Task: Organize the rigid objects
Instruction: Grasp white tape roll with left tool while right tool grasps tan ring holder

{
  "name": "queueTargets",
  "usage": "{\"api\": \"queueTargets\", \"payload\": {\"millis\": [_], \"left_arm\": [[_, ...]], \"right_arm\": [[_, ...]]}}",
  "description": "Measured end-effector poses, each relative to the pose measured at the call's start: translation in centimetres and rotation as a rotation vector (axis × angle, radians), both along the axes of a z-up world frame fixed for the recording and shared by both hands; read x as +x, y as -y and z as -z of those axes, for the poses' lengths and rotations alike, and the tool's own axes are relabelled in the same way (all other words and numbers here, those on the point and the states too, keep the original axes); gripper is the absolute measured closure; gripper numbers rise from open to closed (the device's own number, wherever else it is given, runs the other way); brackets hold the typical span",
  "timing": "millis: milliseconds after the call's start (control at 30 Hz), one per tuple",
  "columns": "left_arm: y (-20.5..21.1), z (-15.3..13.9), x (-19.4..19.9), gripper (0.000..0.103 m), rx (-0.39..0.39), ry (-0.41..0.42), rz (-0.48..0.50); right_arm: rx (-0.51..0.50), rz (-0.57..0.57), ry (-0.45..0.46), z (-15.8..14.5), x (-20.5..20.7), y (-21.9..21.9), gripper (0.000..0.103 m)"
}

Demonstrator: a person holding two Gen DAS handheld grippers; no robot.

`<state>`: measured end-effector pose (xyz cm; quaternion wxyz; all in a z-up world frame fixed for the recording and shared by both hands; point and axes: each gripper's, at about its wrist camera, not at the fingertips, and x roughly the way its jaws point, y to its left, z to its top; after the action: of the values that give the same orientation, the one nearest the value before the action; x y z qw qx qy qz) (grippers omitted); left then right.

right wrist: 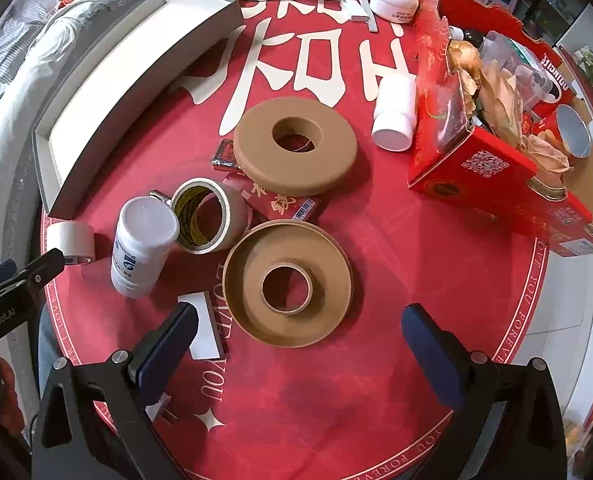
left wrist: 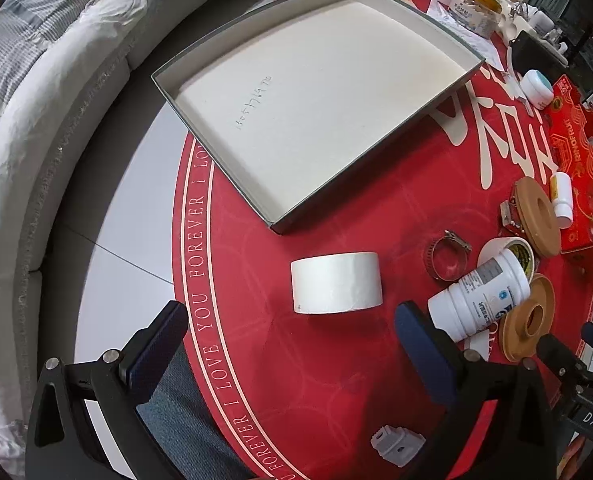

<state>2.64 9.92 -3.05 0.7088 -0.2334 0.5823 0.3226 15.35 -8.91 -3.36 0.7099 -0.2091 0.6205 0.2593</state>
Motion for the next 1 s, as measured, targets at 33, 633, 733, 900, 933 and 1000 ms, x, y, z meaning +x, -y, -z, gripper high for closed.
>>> {"api": "queueTargets", "payload": {"millis": [33,633,733,900,933,1000], "left_arm": [[0.0,0.0,0.0,0.0,0.0,0.0,0.001],[-0.3,1.6,0.8,0.0,-0.024,-0.007,-0.007],[-0.1,2.5,1.3,0.0,-0.028,-0.018,0.001],[0.0,3.8,1.9,0.0,-0.034,-0.025,-0.006],[-0.1,4.0,2.0,0.0,-0.033,-0.025,-0.006],[0.0,4.5,2.5,0.0,-0.033,-0.034,0.0]], "right_arm": [[0.0,0.0,0.0,0.0,0.0,0.1,0.001],[-0.017,0.028,-0.016,1.4,0.6,0.2,0.001],[-0.016,0.038,-0.036,2.3,0.9,-0.1,0.001],[-0.028,0.057,-0.056,4.4,1.4,-1.0,0.001],[-0.031,0.059,-0.06,4.7,1.5,-1.1,0.001],[-0.045,0.066,-0.07,5.6,1.9,-1.3,0.001]]}}
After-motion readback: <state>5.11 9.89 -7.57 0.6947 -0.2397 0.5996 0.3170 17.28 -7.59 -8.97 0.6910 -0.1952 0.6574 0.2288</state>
